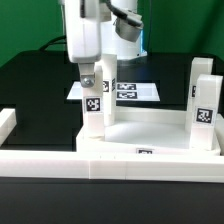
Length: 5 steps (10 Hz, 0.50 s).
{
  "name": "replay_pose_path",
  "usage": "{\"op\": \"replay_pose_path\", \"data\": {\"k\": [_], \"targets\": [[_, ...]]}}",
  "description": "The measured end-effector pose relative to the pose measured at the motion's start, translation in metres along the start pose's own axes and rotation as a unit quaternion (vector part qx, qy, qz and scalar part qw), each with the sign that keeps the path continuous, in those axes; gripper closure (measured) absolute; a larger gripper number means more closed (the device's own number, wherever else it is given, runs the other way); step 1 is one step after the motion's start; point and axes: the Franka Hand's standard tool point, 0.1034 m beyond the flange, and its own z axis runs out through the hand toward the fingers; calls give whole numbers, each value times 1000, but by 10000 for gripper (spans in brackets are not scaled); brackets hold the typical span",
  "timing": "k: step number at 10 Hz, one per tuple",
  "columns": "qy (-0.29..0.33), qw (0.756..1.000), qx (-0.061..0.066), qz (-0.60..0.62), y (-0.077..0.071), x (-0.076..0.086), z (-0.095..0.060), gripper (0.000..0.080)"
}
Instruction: Assemble desk
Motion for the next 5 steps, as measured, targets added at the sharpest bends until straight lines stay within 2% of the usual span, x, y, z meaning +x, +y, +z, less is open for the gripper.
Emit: {"op": "replay_pose_path", "data": {"k": [2,3,4,5], "targets": [[0,1000,0,-26,0,0,0,504],[-1,999,-1,-43,0,-2,0,271],[0,997,-2,-74,0,-3,0,271],[0,990,-1,-142,0,-6,1,178]]}}
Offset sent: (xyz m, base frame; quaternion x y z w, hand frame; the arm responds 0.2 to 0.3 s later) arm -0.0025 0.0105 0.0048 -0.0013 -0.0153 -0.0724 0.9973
